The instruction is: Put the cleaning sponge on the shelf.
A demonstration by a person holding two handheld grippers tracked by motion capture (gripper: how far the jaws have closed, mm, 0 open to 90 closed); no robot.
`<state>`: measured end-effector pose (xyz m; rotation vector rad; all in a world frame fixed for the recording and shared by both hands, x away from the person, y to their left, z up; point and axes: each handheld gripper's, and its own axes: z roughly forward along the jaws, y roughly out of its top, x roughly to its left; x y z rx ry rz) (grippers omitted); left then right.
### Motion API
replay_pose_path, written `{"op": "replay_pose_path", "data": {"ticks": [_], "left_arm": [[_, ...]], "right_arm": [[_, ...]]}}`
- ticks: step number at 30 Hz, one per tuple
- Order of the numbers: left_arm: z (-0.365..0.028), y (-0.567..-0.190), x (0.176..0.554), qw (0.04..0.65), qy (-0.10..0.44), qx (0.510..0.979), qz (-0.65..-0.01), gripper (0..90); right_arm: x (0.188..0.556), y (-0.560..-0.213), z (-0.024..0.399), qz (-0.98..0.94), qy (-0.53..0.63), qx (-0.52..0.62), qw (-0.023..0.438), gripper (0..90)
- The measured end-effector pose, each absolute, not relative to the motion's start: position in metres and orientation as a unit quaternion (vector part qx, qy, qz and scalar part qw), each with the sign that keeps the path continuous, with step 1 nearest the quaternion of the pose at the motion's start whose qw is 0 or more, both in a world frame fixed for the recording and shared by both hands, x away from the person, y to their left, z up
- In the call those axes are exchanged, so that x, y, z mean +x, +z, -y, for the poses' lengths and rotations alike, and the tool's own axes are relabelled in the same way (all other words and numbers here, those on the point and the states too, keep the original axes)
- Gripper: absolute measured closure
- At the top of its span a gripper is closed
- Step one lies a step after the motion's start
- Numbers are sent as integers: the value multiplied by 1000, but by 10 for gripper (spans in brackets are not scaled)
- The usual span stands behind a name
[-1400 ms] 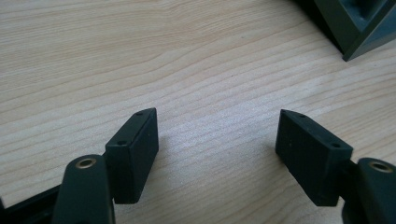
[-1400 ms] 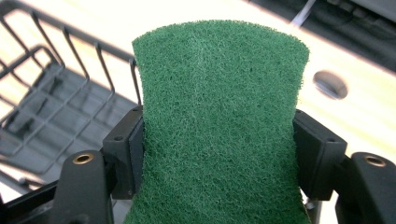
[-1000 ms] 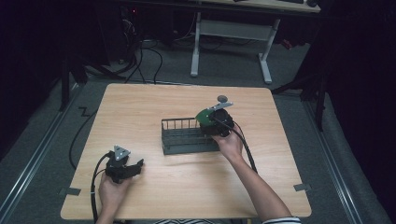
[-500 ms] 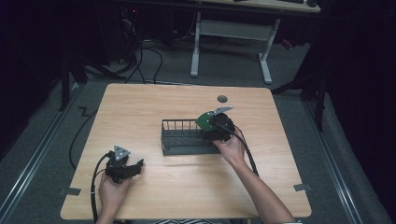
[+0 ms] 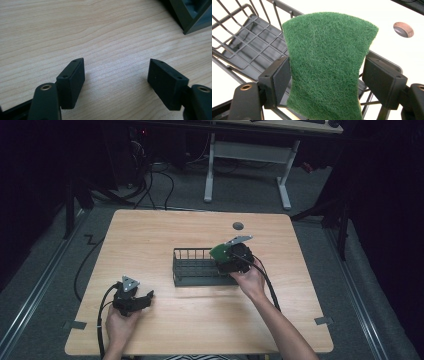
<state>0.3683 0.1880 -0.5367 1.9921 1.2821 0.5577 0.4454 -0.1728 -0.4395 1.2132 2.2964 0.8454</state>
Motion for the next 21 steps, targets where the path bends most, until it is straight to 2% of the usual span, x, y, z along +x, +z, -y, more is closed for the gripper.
{"op": "replay_pose_path", "data": {"ticks": [14,21], "left_arm": [[-188,-537,368,346,215,768,-495,302],[-188,-537,368,346,215,767,-495,298]], "right_arm": [[422,-412,213,-785,365,456,208,283],[404,-417,247,-780,355,467,216,291]]}}
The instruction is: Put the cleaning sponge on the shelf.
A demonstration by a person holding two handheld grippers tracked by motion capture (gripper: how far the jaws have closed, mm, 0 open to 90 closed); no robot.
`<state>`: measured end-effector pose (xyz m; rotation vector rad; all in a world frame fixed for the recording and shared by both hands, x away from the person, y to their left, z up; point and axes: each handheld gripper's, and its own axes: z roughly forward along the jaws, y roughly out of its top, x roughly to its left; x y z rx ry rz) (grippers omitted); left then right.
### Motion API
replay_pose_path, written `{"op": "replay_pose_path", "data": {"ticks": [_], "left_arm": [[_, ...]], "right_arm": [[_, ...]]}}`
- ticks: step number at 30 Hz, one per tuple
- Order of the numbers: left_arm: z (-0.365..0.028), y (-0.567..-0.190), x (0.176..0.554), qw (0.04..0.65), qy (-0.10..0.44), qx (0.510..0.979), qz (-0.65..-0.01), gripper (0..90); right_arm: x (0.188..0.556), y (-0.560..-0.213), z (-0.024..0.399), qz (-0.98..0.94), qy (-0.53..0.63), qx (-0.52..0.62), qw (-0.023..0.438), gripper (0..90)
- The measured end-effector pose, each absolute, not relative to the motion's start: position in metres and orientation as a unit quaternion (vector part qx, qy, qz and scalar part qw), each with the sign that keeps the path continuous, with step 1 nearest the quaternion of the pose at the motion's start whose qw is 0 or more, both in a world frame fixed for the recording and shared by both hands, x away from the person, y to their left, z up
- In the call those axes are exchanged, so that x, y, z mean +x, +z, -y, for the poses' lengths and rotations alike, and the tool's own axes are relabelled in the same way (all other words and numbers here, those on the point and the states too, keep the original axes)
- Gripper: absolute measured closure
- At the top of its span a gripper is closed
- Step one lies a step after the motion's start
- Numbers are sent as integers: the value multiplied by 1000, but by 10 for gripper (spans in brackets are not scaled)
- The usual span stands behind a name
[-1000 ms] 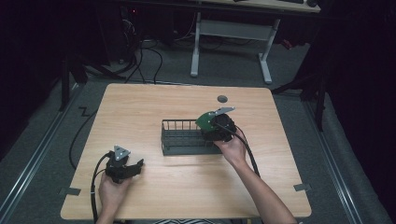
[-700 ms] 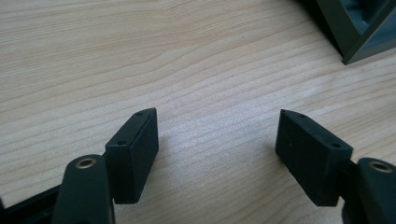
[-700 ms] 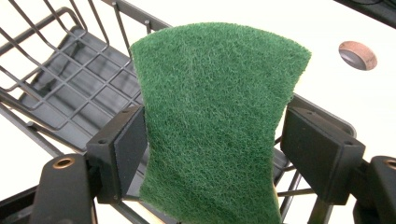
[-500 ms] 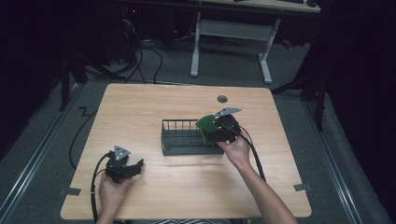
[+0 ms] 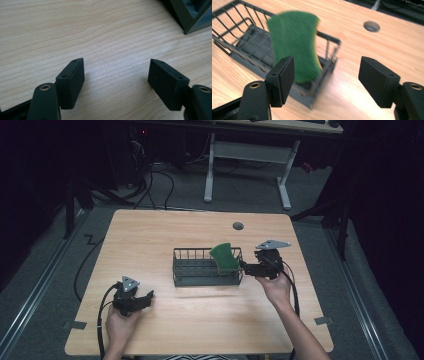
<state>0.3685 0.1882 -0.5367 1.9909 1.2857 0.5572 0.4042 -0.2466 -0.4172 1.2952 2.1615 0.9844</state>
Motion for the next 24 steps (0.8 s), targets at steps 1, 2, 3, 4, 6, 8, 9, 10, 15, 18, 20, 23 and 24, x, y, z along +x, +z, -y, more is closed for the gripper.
{"op": "replay_pose_path", "data": {"ticks": [1,2,3,4,6,8,9,10,15,18,20,23,24], "left_arm": [[-188,-537,368,346,215,767,-496,297],[-188,-537,369,346,215,767,-496,296],[-188,-537,369,346,215,767,-496,294],[-188,-537,369,346,215,766,-497,292],[-188,-537,369,346,215,767,-496,289],[-188,-537,369,346,214,767,-496,284],[-188,-537,369,346,214,767,-495,284],[-188,-537,369,346,214,767,-495,284],[-188,-537,369,346,214,767,-495,283],[-188,-537,369,346,214,767,-496,283],[-188,-537,369,346,214,767,-496,283],[-188,-537,369,346,214,767,-496,283],[-188,-537,369,346,214,767,-496,282]], "right_arm": [[402,-419,252,-778,355,472,216,298],[399,-421,259,-770,365,476,218,307],[397,-422,263,-766,368,481,215,306],[395,-424,268,-762,369,487,214,304],[391,-426,275,-755,377,492,215,313],[387,-429,282,-749,383,499,210,314],[384,-432,285,-748,383,499,213,318],[382,-434,288,-743,387,503,211,318],[373,-445,304,-729,394,519,207,323],[367,-448,310,-722,401,525,207,326],[365,-450,313,-719,403,528,204,327],[362,-454,317,-716,404,531,205,328],[361,-455,318,-715,405,532,204,328]]}}
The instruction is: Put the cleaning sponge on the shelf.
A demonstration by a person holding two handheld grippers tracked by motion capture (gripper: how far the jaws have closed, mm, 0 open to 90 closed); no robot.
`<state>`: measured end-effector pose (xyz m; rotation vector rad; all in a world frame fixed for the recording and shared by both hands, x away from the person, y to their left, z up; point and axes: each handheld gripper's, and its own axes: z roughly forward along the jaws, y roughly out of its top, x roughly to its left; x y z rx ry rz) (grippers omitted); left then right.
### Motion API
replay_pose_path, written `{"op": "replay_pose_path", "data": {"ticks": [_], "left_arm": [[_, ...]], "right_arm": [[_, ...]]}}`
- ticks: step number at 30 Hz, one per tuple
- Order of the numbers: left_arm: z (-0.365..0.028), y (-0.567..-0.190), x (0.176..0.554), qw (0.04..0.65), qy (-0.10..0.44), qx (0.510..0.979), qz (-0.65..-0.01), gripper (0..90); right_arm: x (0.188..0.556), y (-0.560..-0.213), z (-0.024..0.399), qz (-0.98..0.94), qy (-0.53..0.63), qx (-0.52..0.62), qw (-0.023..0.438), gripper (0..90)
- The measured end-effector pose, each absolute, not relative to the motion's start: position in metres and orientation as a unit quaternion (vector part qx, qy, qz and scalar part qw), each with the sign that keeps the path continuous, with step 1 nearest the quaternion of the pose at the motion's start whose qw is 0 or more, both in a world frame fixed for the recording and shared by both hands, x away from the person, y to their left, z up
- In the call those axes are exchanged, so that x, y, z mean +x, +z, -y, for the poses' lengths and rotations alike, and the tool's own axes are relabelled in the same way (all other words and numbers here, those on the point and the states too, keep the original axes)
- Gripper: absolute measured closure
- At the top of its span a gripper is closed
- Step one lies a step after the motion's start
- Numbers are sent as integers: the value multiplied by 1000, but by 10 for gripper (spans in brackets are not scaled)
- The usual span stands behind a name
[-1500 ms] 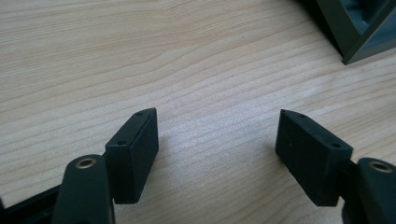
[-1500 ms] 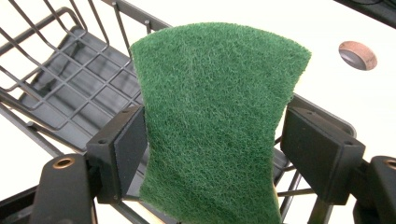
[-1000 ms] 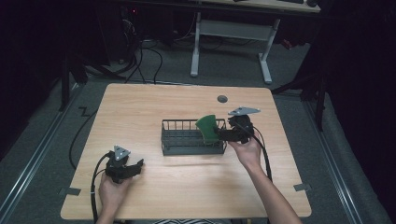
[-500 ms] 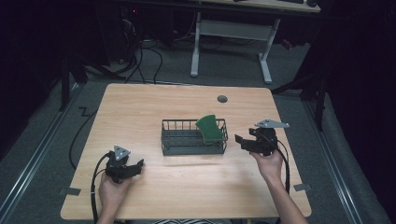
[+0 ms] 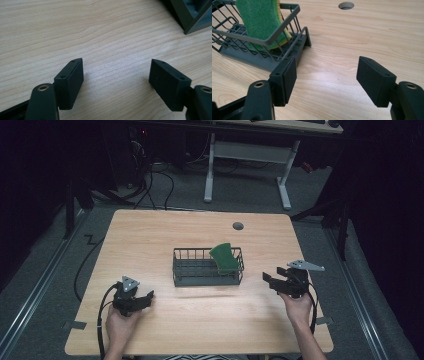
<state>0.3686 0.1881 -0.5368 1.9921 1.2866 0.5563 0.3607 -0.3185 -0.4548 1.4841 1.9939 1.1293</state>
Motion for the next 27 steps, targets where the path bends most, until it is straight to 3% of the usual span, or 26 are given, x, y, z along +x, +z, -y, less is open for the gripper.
{"op": "replay_pose_path", "data": {"ticks": [27], "left_arm": [[-188,-537,369,346,214,767,-497,282]], "right_arm": [[344,-505,345,-692,391,575,195,343]]}}
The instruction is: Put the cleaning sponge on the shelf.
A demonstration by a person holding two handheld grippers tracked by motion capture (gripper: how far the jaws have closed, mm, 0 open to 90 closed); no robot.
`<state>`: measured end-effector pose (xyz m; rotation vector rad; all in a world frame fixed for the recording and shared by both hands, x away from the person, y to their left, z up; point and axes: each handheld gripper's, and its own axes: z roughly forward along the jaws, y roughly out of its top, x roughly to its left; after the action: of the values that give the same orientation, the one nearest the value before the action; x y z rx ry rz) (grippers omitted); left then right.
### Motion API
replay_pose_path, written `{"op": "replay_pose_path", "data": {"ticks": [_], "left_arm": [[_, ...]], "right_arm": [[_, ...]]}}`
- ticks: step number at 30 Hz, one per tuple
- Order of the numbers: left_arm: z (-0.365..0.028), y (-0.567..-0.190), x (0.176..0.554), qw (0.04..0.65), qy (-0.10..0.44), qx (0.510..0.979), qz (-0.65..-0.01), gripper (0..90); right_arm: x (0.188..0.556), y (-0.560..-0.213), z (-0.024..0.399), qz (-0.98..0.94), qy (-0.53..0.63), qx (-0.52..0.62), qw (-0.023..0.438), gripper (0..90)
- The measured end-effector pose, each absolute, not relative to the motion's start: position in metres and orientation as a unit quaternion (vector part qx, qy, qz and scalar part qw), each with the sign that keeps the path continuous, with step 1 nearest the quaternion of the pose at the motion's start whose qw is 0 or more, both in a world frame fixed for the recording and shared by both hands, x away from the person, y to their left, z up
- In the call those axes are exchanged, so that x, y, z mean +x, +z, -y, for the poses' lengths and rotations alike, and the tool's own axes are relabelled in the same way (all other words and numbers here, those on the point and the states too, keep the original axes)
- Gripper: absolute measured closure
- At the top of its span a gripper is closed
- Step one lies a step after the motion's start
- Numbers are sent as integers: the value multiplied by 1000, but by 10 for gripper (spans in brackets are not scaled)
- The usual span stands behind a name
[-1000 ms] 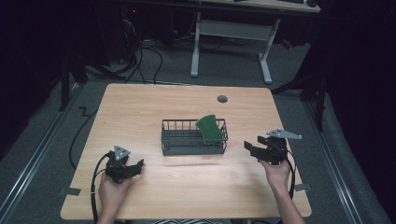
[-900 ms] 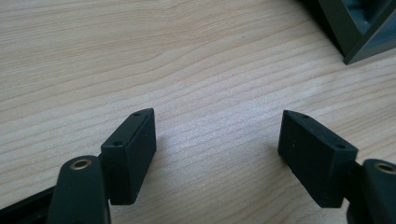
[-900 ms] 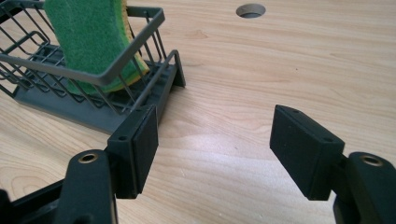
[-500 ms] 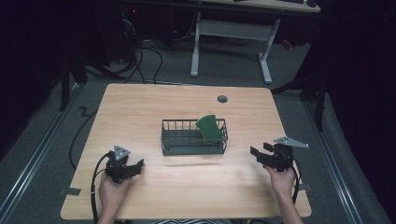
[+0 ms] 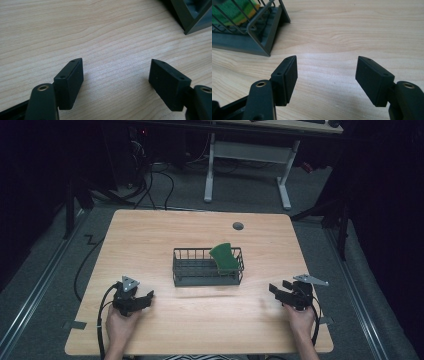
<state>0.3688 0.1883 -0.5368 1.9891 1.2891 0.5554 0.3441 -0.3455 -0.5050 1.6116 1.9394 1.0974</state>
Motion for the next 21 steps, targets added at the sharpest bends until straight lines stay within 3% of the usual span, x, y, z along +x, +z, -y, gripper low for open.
{"op": "replay_pose_path", "data": {"ticks": [21], "left_arm": [[-188,-537,369,346,214,767,-496,280]], "right_arm": [[343,-529,329,-714,357,564,209,334]]}}
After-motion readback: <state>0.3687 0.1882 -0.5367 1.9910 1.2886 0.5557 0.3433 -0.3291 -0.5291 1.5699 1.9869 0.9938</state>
